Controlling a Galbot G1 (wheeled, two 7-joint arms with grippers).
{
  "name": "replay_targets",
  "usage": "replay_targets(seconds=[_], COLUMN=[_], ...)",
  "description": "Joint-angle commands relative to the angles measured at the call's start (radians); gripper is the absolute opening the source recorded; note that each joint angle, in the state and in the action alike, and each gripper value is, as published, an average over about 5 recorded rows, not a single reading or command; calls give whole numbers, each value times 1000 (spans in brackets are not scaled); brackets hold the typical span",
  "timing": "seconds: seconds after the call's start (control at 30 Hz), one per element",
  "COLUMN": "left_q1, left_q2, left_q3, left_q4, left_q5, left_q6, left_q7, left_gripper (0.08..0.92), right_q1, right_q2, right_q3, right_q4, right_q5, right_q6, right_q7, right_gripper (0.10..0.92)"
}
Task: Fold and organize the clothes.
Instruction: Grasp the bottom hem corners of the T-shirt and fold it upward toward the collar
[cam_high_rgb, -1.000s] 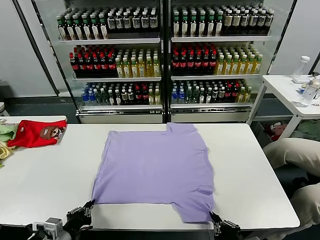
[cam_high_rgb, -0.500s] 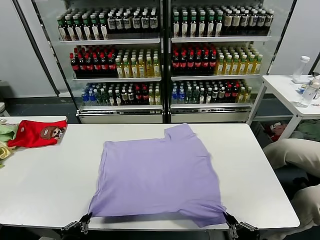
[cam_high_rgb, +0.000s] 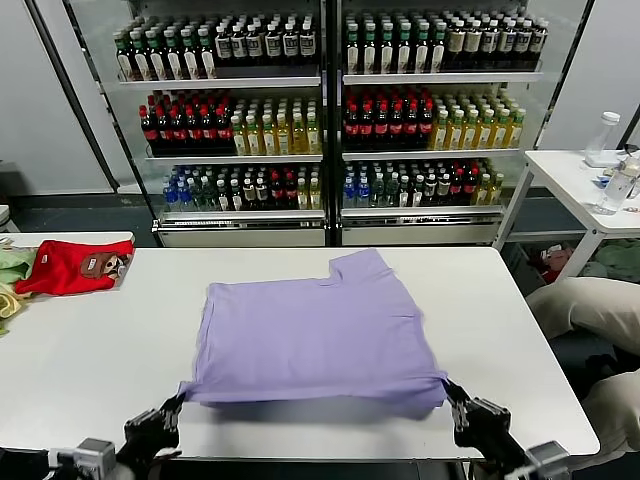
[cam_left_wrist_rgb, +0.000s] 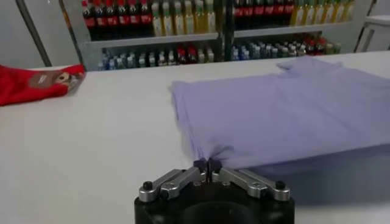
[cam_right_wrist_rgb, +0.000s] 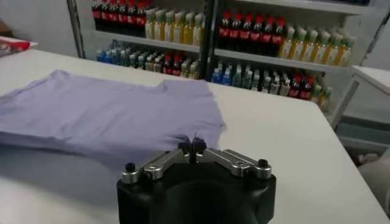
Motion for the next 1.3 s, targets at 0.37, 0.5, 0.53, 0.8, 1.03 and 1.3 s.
replay_targets(seconds=[0.37, 0.5, 0.53, 0.8, 1.03, 1.3], left_q1=[-327, -351, -356, -375, -399, -435], left_q2=[-36, -40, -40, -38, -31, -39], left_q3=[104, 112, 113, 108, 129, 143], left_q4=[225, 263, 270, 296, 319, 352], left_q5=[24, 33, 35, 37, 64, 99], left_q6=[6, 6, 5, 4, 0, 2], left_q7=[101, 107, 109, 116, 126, 124], left_gripper=[89, 89, 89, 89, 94, 266], right_q1=[356, 402, 413, 485, 522, 610], right_q2=[19, 30, 32, 55, 79, 129], right_q3=[-201, -233, -239, -287, -323, -375], right_q4=[-223, -256, -264, -323, -376, -456], right_q5=[-28, -35, -36, -48, -70, -71], right_q6=[-15, -18, -20, -34, -40, -80], right_q7=[14, 17, 18, 22, 23, 42], right_gripper=[117, 117, 117, 117, 117, 191])
